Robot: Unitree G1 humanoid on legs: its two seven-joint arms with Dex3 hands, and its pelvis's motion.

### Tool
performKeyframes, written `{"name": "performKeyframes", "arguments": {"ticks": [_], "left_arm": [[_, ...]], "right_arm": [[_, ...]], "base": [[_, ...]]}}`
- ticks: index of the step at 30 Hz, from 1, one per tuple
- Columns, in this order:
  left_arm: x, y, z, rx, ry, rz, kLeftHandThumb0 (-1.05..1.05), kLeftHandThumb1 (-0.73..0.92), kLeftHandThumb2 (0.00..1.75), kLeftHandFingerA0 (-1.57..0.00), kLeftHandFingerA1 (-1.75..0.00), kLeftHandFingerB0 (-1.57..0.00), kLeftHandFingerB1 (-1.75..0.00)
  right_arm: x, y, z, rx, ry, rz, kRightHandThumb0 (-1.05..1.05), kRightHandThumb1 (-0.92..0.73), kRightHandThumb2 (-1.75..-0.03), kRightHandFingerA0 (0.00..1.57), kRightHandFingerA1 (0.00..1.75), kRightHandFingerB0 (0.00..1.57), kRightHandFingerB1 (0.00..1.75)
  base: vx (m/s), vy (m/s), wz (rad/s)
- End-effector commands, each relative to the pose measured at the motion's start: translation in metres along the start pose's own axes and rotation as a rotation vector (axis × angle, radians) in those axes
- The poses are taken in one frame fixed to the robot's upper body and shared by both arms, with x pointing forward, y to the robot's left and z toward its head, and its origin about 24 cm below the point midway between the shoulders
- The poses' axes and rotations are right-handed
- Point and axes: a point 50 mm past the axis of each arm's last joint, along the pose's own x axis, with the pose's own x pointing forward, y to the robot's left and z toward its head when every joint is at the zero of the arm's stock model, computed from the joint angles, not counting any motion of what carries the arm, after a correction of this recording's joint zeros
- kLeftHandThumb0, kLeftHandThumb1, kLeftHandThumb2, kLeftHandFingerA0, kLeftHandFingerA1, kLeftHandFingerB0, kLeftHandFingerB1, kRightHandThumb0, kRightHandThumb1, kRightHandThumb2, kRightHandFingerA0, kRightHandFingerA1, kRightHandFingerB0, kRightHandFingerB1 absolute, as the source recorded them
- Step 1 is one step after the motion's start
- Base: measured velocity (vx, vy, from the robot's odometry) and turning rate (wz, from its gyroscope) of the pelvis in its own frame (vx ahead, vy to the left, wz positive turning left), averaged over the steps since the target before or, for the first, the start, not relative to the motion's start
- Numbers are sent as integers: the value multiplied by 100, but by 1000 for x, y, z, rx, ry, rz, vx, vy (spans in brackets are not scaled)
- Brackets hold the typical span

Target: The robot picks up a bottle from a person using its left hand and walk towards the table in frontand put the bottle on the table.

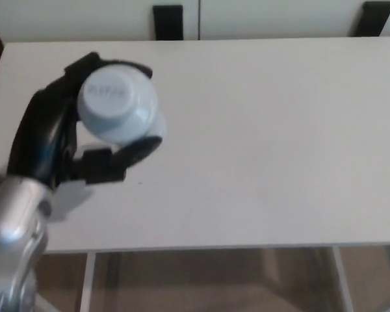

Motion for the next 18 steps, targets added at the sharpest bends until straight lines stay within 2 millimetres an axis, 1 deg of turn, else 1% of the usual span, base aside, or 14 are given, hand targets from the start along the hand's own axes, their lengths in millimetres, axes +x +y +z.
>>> {"name": "performKeyframes", "arguments": {"ticks": [1,4,5,7,8,10,11,12,15,18], "left_arm": [[28,1,-12,-12,136,-15,-13,82,64,-108,-124,-83,-87],[38,-4,-20,-7,170,-33,-13,82,64,-108,-123,-84,-85],[44,-10,-29,-16,226,-59,-14,83,65,-106,-122,-80,-88],[47,-13,-36,-19,256,-67,-15,83,65,-107,-123,-80,-88],[50,-18,-44,-4,278,-73,-15,80,64,-108,-123,-82,-82],[50,-22,-50,1,303,-79,-16,79,65,-109,-123,-82,-79],[49,-27,-56,-10,318,-89,-14,80,67,-109,-122,-83,-86],[49,-29,-59,9,325,-97,-15,81,67,-111,-120,-84,-88],[47,-35,-67,29,344,-114,-13,80,69,-113,-119,-83,-87],[44,-38,-71,38,357,-121,-14,79,70,-115,-119,-82,-88]], "right_arm": [[-2,-5,-6,7,23,-9,-40,-70,-61,63,47,57,42],[-2,-3,-8,-8,28,-7,-40,-70,-61,63,46,56,42],[-2,-3,-8,8,29,-5,-39,-69,-61,63,47,55,42],[-2,-2,-9,10,34,-3,-39,-69,-61,64,47,55,42],[-3,-2,-9,20,28,3,-40,-70,-61,64,49,56,43],[-3,-2,-10,21,27,5,-40,-69,-61,64,48,55,42],[-3,-1,-10,23,30,5,-40,-69,-61,64,48,56,42],[-3,-2,-11,17,27,8,-41,-70,-61,62,48,55,42],[-3,-3,-10,6,27,10,-41,-70,-61,65,49,56,42],[-3,-3,-10,12,31,9,-40,-69,-61,63,48,55,42]], "base": [[37,-60,16],[118,-38,-9],[123,27,-9],[117,44,-11],[111,56,-14],[111,69,-16],[111,84,-11],[113,87,-14],[95,89,-15],[43,35,22]]}}
